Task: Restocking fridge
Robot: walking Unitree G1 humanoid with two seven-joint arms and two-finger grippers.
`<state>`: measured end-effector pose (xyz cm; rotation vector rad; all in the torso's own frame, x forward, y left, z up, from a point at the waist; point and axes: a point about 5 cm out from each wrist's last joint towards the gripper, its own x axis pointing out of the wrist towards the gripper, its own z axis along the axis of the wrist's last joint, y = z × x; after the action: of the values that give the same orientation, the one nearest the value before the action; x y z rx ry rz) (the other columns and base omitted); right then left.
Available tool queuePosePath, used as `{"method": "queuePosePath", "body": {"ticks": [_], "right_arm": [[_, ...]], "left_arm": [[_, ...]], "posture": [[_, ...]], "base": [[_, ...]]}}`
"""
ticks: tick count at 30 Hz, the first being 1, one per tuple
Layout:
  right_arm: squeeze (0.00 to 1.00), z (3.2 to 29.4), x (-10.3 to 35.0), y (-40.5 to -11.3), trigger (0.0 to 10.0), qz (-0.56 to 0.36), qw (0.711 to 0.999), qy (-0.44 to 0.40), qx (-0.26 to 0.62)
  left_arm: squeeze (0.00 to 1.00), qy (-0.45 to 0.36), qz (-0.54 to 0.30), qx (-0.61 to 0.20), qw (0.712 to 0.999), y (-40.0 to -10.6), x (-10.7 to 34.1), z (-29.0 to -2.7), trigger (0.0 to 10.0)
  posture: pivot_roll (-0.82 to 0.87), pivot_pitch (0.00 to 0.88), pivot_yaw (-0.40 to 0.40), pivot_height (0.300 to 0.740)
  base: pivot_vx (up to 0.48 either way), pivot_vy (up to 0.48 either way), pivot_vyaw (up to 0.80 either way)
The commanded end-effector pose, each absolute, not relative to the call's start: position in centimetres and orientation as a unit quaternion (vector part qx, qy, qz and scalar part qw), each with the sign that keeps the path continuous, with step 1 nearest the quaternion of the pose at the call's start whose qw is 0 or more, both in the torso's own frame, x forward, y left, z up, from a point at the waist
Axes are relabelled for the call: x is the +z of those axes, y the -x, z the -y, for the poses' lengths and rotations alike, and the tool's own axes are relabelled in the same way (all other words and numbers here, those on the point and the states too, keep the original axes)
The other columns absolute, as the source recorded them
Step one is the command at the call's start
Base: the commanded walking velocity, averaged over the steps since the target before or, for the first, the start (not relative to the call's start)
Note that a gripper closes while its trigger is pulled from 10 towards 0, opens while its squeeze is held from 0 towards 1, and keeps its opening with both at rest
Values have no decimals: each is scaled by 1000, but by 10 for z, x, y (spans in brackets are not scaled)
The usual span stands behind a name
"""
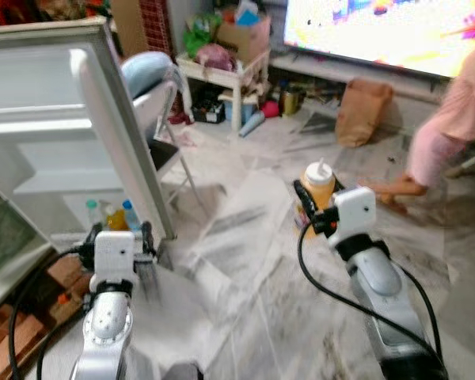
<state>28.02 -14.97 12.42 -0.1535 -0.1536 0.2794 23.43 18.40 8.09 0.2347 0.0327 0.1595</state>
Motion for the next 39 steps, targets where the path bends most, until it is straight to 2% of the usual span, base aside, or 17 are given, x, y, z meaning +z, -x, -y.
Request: {"method": "queuePosePath", "body": {"ticks": [1,8,21,39], "right_arm": [[0,135,132,-286,10000,94,980,67,163],[0,133,135,-291,10000,101,979,63,163],[0,143,129,-285,10000,97,984,64,135],[0,142,133,-292,10000,106,982,74,139]], "left_arm": [[0,-130,-10,78,988,-238,84,-189,10000],[0,-123,-18,85,989,-242,83,-190,10000],[0,-113,-40,14,993,-242,76,-172,10000],[0,-121,-27,25,992,-252,84,-181,10000]], "posture": [[115,31,-54,740],[107,24,-46,740],[79,58,3,740],[85,65,8,740]], "base": [[0,0,0],[0,0,0],[0,480,0],[0,480,0]]}}
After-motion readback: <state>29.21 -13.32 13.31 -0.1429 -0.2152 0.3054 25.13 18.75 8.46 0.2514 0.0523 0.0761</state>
